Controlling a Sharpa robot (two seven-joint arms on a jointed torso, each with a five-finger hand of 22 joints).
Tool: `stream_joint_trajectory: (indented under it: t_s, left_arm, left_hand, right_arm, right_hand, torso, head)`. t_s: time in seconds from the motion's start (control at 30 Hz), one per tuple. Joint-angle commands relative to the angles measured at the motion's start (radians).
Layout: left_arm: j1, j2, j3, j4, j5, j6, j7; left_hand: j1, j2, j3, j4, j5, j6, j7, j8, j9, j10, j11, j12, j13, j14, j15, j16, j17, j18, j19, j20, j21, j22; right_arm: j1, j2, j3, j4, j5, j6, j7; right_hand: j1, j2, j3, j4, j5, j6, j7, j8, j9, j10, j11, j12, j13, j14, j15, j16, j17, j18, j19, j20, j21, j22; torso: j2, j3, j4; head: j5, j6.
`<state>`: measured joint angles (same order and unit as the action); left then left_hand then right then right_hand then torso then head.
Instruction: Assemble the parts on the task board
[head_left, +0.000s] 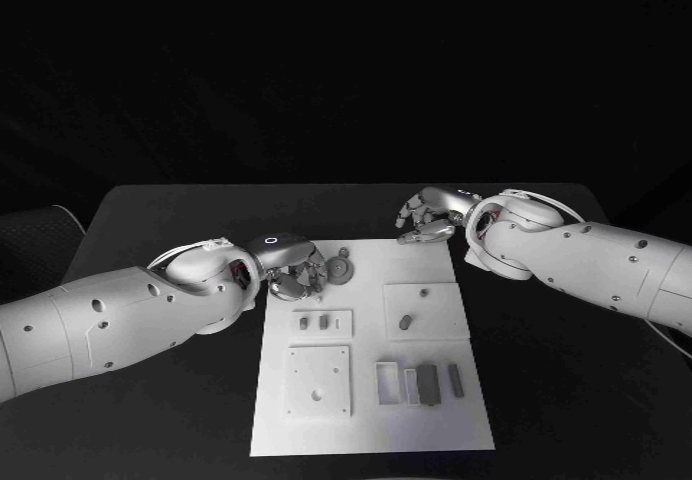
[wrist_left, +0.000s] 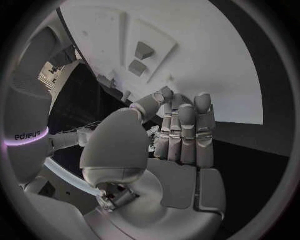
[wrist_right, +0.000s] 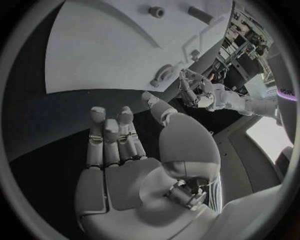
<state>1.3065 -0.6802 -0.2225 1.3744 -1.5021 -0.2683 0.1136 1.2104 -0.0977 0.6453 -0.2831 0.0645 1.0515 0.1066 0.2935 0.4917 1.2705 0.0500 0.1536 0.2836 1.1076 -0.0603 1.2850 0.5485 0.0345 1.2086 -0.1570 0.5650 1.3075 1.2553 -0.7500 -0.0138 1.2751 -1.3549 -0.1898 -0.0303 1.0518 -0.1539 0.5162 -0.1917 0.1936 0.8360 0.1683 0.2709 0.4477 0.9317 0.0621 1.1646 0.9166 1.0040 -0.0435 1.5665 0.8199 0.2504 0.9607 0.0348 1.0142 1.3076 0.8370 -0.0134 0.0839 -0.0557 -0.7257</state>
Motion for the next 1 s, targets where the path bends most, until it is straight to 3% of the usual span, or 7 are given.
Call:
stream_joint_trajectory:
  t_s: [0.03, 0.33, 1.0]
  left_arm:
    - [0.001, -0.005, 0.001, 0.007, 0.003, 0.043, -0.005]
    - [0.001, -0.014, 0.000, 0.023, -0.017, 0.103, -0.016]
    - [0.001, -0.021, 0.000, 0.032, -0.018, 0.098, -0.020]
  left_hand:
    - [0.000, -0.012, 0.007, 0.000, -0.007, 0.005, 0.004, 0.003, 0.001, 0.005, 0.001, -0.006, 0.002, 0.006, 0.000, 0.004, -0.001, 0.065, 0.004, -0.001, 0.007, 0.021]
    - [-0.013, -0.017, -0.003, 0.003, -0.012, 0.004, 0.005, 0.002, 0.001, 0.006, 0.002, -0.011, 0.004, 0.005, 0.001, 0.005, -0.001, 0.064, 0.004, 0.000, 0.008, 0.022]
    - [-0.014, -0.015, -0.006, 0.002, -0.012, 0.004, 0.005, 0.003, 0.002, 0.008, 0.001, -0.013, 0.006, 0.005, 0.001, 0.006, -0.001, 0.065, 0.004, -0.001, 0.009, 0.022]
  right_arm:
    - [-0.001, -0.001, 0.000, 0.000, -0.001, 0.012, 0.008]
    - [-0.001, -0.001, 0.000, -0.002, -0.001, 0.013, 0.008]
    - [-0.001, -0.001, 0.000, -0.002, -0.001, 0.013, 0.007]
  right_hand:
    - [-0.002, 0.007, -0.002, -0.006, 0.005, 0.000, 0.006, -0.003, -0.001, -0.009, 0.001, 0.006, -0.002, 0.007, 0.003, -0.003, -0.001, 0.011, 0.005, -0.002, -0.004, 0.014]
    - [-0.002, 0.007, -0.002, -0.006, 0.005, 0.000, 0.006, -0.003, -0.001, -0.009, 0.001, 0.006, -0.002, 0.007, 0.003, -0.003, -0.001, 0.011, 0.005, -0.002, -0.004, 0.014]
    - [-0.002, 0.007, -0.002, -0.006, 0.005, 0.000, 0.006, -0.003, -0.002, -0.009, 0.001, 0.006, -0.002, 0.007, 0.003, -0.003, -0.001, 0.011, 0.005, -0.002, -0.004, 0.014]
  torso:
    - [-0.001, 0.0006, 0.0004]
    - [0.000, -0.0005, 0.0000]
    - [0.000, 0.0006, 0.0003]
  head:
    - [-0.002, -0.004]
    - [-0.002, -0.008]
    - [-0.004, -0.013]
